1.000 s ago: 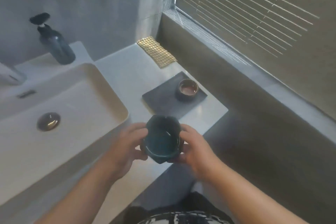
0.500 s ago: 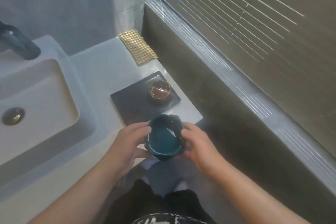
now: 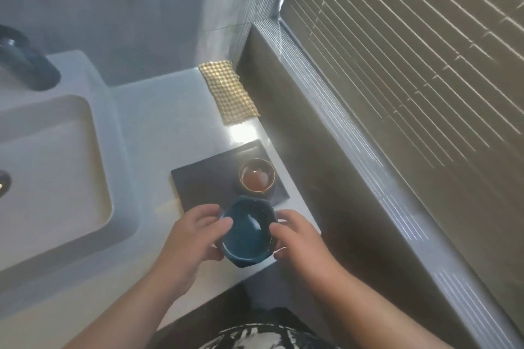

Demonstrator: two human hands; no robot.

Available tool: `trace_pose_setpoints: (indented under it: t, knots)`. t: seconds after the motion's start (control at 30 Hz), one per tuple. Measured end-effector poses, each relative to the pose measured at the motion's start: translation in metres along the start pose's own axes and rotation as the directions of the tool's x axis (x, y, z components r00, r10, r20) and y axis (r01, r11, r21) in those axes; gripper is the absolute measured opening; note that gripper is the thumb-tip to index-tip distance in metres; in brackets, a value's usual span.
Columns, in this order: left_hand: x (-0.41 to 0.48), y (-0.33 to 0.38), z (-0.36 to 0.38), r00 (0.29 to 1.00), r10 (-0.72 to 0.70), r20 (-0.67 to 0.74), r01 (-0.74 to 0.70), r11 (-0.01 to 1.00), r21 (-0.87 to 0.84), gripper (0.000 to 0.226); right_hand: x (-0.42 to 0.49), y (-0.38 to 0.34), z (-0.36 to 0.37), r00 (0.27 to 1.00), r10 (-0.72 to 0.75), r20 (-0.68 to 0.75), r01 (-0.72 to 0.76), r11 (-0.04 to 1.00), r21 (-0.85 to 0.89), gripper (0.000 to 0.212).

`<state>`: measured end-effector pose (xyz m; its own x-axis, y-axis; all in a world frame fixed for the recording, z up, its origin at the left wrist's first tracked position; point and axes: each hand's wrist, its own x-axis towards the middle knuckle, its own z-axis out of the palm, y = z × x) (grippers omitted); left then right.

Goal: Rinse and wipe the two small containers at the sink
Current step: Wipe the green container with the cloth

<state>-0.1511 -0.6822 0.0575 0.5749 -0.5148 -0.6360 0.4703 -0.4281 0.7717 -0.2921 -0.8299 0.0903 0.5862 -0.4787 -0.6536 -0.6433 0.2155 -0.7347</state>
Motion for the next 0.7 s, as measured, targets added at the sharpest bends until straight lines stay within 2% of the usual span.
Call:
trace_pose_setpoints:
  t: [0.13, 0.23, 0.37, 0.43, 0.5, 0.6, 0.7]
  knots:
    - [0.027, 0.002, -0.018, 0.998, -0.035, -0.047, 0.033, 0.998, -0.047, 0.051, 0.038, -0.028, 0.015, 1.000, 0.009, 0.008, -0.007, 0.979, -0.206, 0.031]
    - [0.050, 0.000, -0.035, 0.992, -0.078, -0.100, 0.071, 0.995, -0.072, 0.055, 0.067, -0.041, 0.028, 1.000, -0.026, 0.018, 0.030, 0.941, -0.337, 0.041]
    - [0.072, 0.006, -0.046, 0.981, -0.110, -0.162, 0.098, 0.992, -0.078, 0.018, 0.101, -0.059, 0.043, 0.998, -0.045, 0.054, 0.067, 0.839, -0.540, 0.039]
    - [0.081, 0.009, -0.047, 0.971, -0.123, -0.204, 0.116, 0.992, -0.046, 0.008, 0.117, -0.063, 0.054, 0.998, -0.033, 0.046, 0.055, 0.767, -0.639, 0.035]
    - [0.090, 0.007, -0.048, 0.964, -0.127, -0.233, 0.130, 0.992, -0.004, 0.010, 0.131, -0.064, 0.062, 0.999, -0.018, 0.046, 0.045, 0.702, -0.711, 0.032]
    - [0.100, 0.003, -0.049, 0.958, -0.136, -0.253, 0.154, 0.987, 0.051, 0.023, 0.144, -0.067, 0.068, 0.997, -0.025, 0.075, 0.074, 0.610, -0.789, 0.017]
    - [0.107, 0.007, -0.051, 0.958, -0.121, -0.259, 0.164, 0.974, 0.154, 0.031, 0.155, -0.069, 0.071, 0.997, -0.041, 0.067, 0.078, 0.536, -0.841, 0.014]
